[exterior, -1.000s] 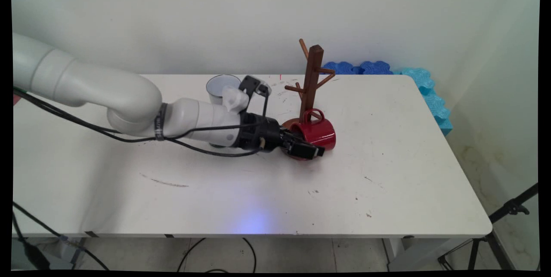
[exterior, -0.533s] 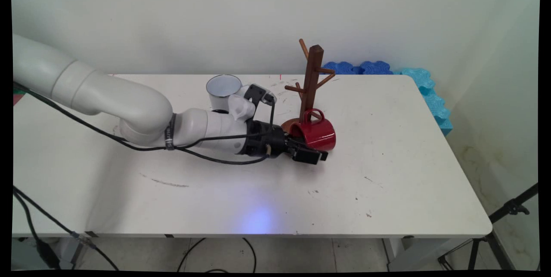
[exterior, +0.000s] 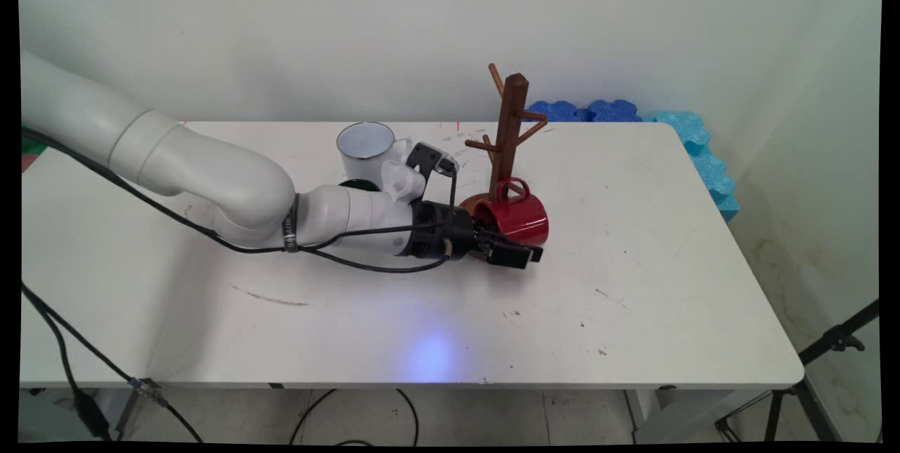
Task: Pick up the red mug from the rack, then place the picked object on the table
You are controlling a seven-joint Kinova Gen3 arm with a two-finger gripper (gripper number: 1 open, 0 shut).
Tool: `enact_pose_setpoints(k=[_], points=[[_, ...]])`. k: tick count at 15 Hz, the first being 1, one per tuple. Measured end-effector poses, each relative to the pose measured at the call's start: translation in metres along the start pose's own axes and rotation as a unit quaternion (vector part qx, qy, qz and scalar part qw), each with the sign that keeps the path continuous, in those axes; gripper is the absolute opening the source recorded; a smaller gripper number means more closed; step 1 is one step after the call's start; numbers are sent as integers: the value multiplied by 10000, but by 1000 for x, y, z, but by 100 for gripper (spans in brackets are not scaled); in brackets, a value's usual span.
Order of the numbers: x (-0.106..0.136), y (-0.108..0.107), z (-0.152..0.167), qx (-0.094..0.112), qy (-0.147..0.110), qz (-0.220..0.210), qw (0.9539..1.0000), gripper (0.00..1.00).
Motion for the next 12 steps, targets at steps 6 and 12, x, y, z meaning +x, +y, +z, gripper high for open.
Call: enact_pose_setpoints(k=[6, 12], points=[[-2, -2, 7, 3, 72, 25, 10000, 0], [-3, -4, 11, -6, 142, 70, 9999, 0]])
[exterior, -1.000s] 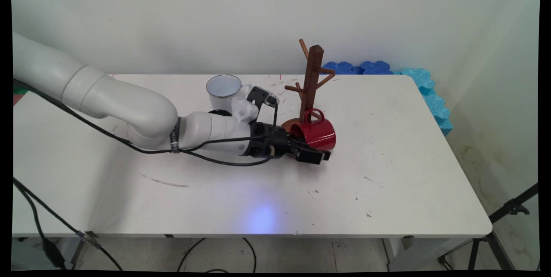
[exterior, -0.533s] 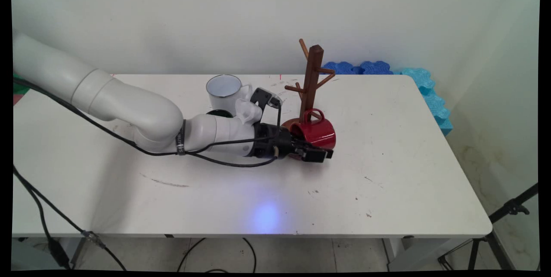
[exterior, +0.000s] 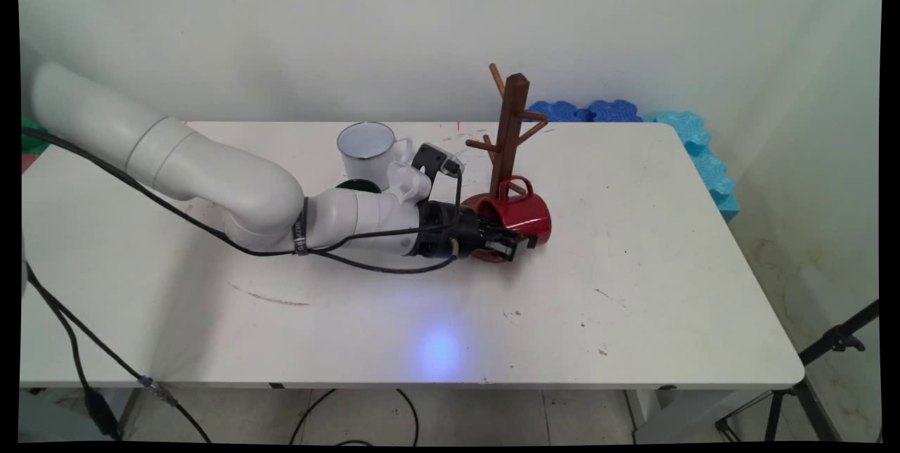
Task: Place the picked object on the table
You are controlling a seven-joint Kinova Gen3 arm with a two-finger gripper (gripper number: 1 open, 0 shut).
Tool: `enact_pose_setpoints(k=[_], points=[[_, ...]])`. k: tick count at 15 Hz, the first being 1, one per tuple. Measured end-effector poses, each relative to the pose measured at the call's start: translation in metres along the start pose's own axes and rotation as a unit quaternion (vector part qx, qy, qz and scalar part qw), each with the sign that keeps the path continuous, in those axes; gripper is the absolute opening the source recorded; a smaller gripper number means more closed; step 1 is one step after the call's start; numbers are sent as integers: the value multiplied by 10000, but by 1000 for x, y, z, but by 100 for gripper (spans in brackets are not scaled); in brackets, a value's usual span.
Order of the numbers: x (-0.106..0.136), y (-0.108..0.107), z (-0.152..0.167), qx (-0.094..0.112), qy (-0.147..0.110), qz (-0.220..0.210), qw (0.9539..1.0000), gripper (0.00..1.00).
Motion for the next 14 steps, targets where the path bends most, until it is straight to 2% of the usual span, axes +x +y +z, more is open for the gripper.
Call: enact_pose_setpoints(k=[4, 14], points=[[1, 3, -1, -37, 43, 13, 10000, 0], [11, 29, -18, -369, 202, 144, 9990, 0]])
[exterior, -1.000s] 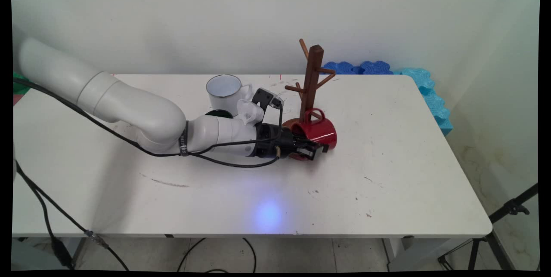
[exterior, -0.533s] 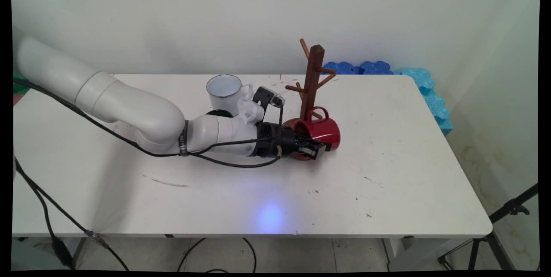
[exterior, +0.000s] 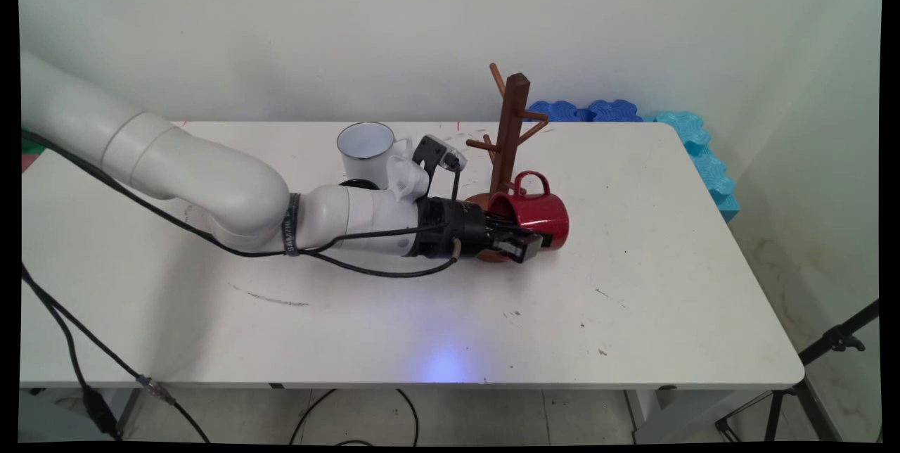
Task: Place the picked object on the table
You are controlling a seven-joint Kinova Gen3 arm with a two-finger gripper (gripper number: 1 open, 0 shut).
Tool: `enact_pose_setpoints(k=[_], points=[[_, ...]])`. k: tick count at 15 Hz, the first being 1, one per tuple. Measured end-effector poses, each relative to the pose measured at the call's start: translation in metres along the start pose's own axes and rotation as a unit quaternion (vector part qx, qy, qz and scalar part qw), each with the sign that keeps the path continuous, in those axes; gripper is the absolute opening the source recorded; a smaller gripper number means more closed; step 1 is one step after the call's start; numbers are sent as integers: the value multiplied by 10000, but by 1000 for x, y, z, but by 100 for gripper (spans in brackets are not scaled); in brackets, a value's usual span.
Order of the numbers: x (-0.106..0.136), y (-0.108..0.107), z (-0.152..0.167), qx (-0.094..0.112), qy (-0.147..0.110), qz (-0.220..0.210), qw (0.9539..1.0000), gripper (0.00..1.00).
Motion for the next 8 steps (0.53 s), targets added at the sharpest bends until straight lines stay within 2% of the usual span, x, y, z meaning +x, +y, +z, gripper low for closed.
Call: enact_pose_setpoints(k=[8], points=[[2, 23, -31, -245, -112, 116, 9996, 0]])
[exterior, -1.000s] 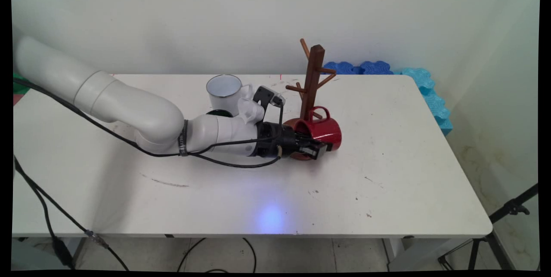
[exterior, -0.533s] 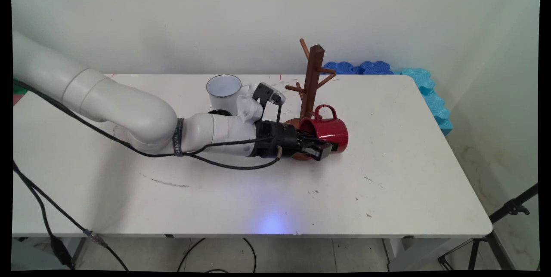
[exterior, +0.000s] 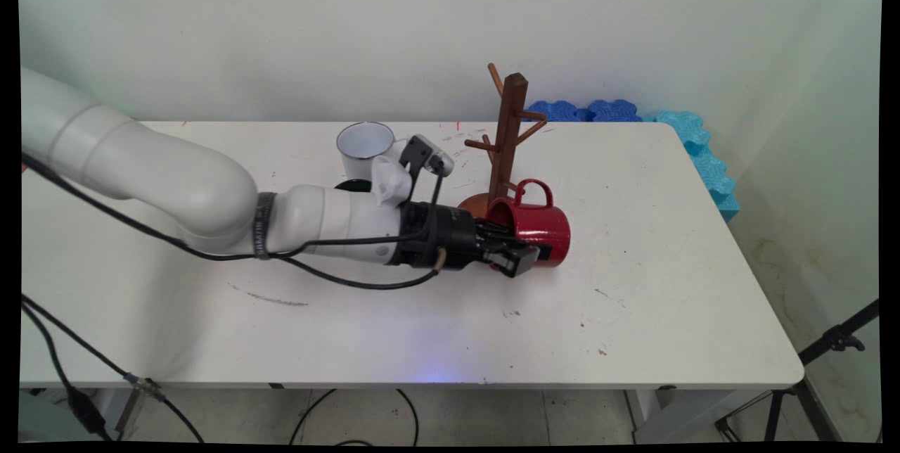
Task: Place the picked object on the table
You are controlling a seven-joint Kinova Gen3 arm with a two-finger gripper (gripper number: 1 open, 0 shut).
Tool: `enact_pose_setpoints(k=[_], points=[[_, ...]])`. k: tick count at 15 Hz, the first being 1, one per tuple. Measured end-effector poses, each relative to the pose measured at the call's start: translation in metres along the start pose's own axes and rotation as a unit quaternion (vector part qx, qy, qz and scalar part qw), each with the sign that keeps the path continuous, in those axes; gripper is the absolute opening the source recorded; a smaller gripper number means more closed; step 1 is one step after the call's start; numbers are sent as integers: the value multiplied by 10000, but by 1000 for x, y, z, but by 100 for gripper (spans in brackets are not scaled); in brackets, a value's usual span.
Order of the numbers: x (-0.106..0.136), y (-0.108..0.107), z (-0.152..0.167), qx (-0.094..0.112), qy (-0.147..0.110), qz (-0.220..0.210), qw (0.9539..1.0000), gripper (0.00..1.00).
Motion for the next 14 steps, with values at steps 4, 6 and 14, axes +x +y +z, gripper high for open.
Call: enact_pose_setpoints(k=[4, 6, 14], points=[[6, 7, -27, -168, -109, 142, 9997, 0], [15, 8, -44, -268, -145, 271, 9992, 0], [62, -5, -106, -373, -331, 833, 9953, 0]])
